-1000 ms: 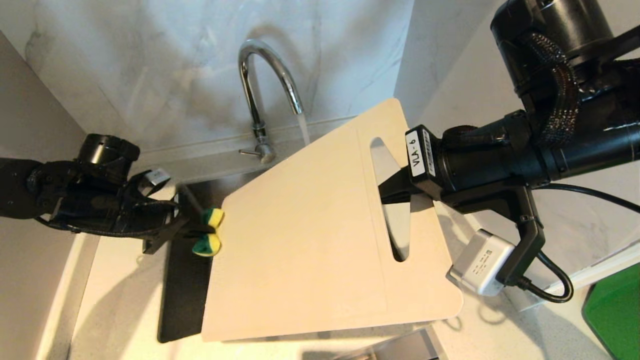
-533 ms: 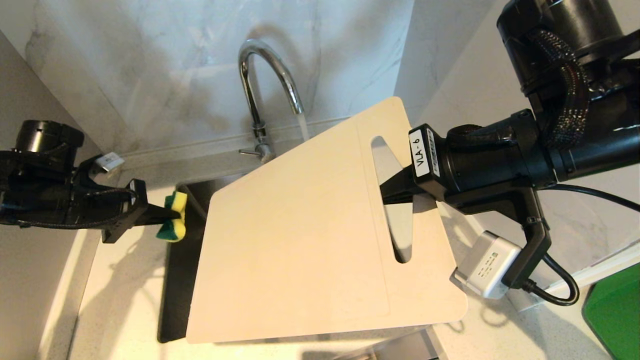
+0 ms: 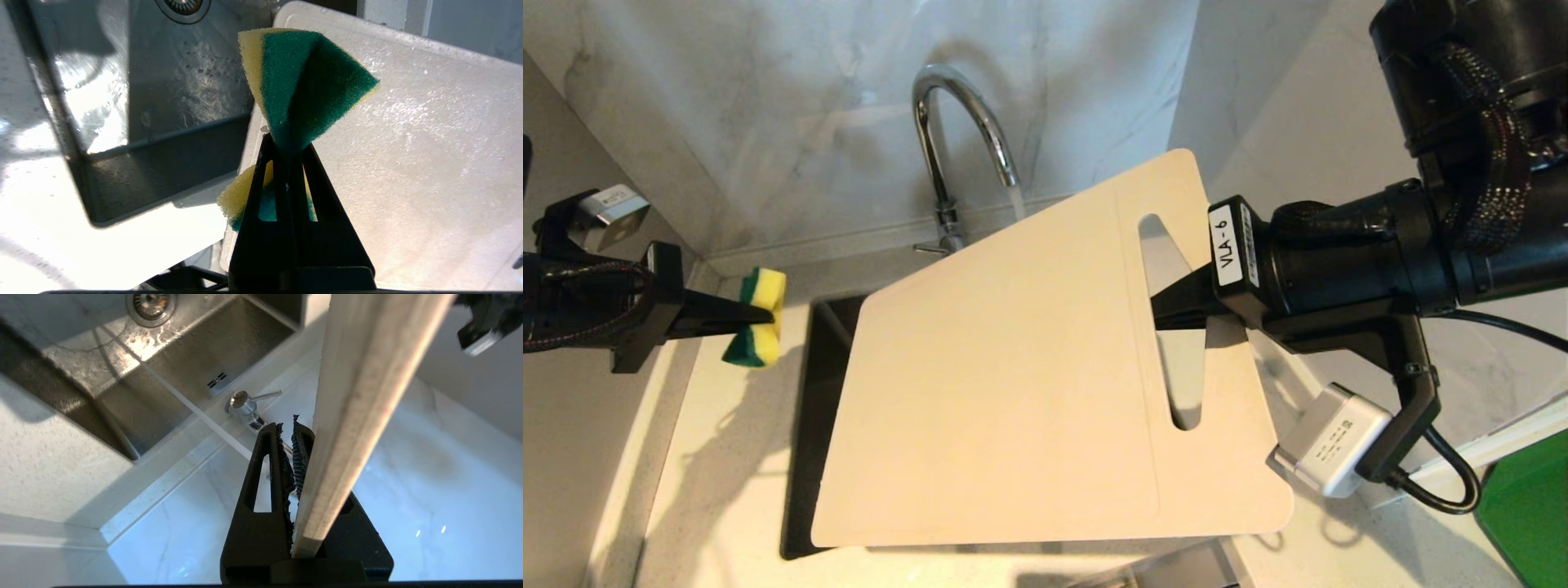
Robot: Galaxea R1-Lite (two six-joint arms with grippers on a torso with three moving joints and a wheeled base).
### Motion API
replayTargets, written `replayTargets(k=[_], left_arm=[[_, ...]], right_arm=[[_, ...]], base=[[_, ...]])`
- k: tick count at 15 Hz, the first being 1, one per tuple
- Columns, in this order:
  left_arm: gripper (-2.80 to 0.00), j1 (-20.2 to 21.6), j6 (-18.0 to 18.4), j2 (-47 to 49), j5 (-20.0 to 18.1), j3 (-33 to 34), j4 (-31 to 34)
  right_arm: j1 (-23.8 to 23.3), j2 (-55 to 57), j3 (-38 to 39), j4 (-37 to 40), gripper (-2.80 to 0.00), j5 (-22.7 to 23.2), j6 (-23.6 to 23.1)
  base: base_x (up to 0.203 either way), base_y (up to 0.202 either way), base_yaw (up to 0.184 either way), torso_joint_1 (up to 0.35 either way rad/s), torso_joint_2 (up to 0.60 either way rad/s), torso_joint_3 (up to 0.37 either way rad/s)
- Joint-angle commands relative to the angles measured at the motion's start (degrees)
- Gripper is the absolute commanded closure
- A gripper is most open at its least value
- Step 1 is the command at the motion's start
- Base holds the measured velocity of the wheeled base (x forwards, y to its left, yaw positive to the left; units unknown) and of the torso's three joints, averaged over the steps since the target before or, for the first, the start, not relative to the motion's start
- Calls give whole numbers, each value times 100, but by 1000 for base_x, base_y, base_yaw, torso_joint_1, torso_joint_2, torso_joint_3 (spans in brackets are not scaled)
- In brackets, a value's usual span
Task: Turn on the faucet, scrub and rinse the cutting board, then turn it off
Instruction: Scrub the cutting board underwater, then put down the cutting board
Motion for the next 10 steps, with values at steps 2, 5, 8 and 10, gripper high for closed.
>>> replayTargets(k=[2, 5, 8, 10], left_arm=[[0, -105, 34, -226, 124, 22, 105], [0, -108, 34, -244, 217, -1, 263], [0, -243, 34, -294, 446, 6, 358], [0, -363, 34, -314, 584, 12, 368]], right_arm=[[-2, -460, 415, -280, 0, 24, 82], [-14, -857, 601, -346, 0, 6, 456], [-56, -1411, 1270, -998, 0, -26, 1090], [-170, -1777, 1792, -1488, 0, -70, 1517]], base=[[0, 0, 0, 0, 0, 0], [0, 0, 0, 0, 0, 0], [0, 0, 0, 0, 0, 0], [0, 0, 0, 0, 0, 0]])
